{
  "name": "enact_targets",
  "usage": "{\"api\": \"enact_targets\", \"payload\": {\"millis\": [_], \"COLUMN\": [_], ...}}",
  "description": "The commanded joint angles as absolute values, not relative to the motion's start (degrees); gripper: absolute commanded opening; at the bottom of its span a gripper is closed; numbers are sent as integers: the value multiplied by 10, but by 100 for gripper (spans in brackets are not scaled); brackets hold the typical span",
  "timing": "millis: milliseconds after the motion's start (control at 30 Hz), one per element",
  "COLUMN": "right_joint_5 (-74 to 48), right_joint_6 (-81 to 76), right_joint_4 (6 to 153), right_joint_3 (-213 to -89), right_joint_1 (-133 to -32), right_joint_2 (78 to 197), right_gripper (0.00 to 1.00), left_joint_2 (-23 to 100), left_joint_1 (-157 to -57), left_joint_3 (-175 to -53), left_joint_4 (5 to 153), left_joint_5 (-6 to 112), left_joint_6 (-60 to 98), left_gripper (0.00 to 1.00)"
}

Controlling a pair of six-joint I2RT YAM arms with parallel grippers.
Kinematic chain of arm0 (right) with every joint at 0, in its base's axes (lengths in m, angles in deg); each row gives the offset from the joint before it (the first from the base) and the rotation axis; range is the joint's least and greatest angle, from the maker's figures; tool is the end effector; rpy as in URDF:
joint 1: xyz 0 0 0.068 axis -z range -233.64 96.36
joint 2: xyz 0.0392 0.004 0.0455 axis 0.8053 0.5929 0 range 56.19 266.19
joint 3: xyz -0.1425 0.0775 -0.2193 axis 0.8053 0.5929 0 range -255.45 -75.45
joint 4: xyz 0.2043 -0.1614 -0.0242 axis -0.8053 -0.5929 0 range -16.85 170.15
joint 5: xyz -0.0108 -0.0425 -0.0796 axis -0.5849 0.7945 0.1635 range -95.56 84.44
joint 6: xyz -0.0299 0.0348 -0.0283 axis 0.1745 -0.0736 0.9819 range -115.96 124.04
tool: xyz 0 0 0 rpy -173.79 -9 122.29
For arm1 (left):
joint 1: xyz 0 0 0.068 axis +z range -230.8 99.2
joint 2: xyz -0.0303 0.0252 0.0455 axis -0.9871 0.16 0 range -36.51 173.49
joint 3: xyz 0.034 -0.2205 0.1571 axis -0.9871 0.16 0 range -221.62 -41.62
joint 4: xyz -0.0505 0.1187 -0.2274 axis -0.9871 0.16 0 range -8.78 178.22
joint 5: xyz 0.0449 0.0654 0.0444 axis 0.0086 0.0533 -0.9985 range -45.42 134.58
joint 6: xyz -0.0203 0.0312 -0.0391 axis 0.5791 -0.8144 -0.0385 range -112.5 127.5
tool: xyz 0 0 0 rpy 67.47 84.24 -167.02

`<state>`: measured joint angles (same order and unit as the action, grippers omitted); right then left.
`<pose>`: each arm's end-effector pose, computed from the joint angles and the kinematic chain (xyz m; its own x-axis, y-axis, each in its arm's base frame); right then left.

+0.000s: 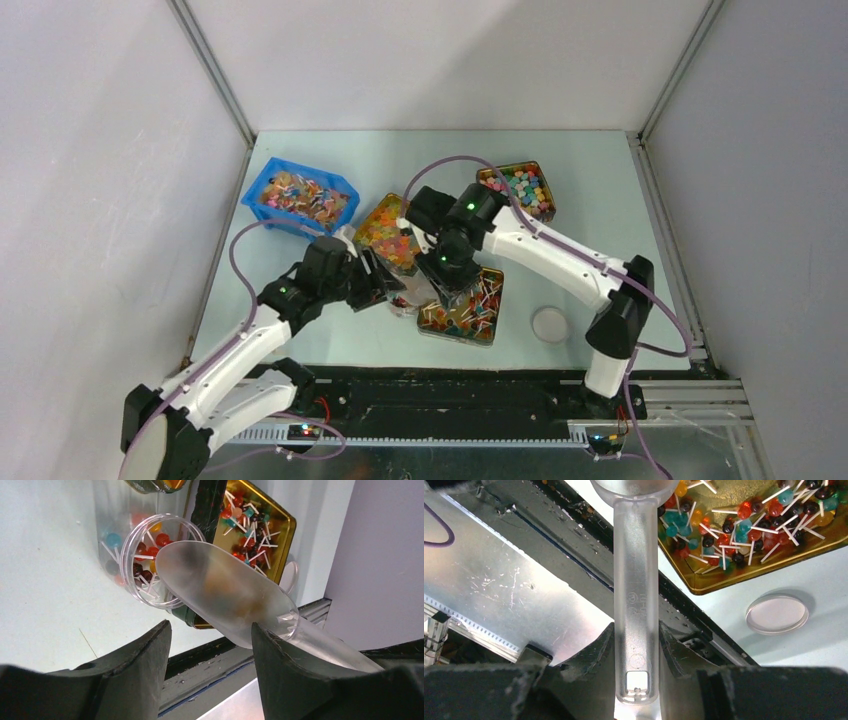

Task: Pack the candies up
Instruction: Place the fake candies in the packing bottle, then adjust the spatula.

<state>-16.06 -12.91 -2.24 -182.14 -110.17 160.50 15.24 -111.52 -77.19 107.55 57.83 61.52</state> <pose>0.1856 0.2926 0.3321 -0.7637 -0.6355 -0.1135 -0.6429 0.7330 0.2223 0.1581 -0.1034 0.2367 -0.8612 -0.4044 -0.3078 -0.0924 0.7201 -0.6877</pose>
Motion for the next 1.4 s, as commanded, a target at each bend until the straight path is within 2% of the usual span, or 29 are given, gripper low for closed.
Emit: {"api": "enact_targets", "payload": {"millis": [0,300,567,900,1133,1367], "right_joint_5": [-143,-77,-15,10,16,21], "right_joint_6": [-129,-158,-169,-161,-163,-157], "right_joint_4": [27,168,253,264,250,246], "right_joint_3": [-1780,-1620,-1559,-1555,-1555,-1549], "right_joint_1": [-1095,-1081,-1081,-1083,-1084,-1088], "right_joint_2": [1528,1359,1250,1230,1247,1243], "right_gripper": [0,0,0,0,0,0], "left_joint_2": [121,118,156,193,185,193], "left_joint_1": [-1102,-1096,-1114,-1143,-1148,-1151], "left_joint_3": [-795,-813,-869,-913,-904,-912], "left_joint_4": [1064,977,918,925,870,877], "left_joint_5": [593,664,685,668,674,659], "left_joint_6": [619,665,719,725,741,738], "left_gripper": [66,67,67,60,60,60]}}
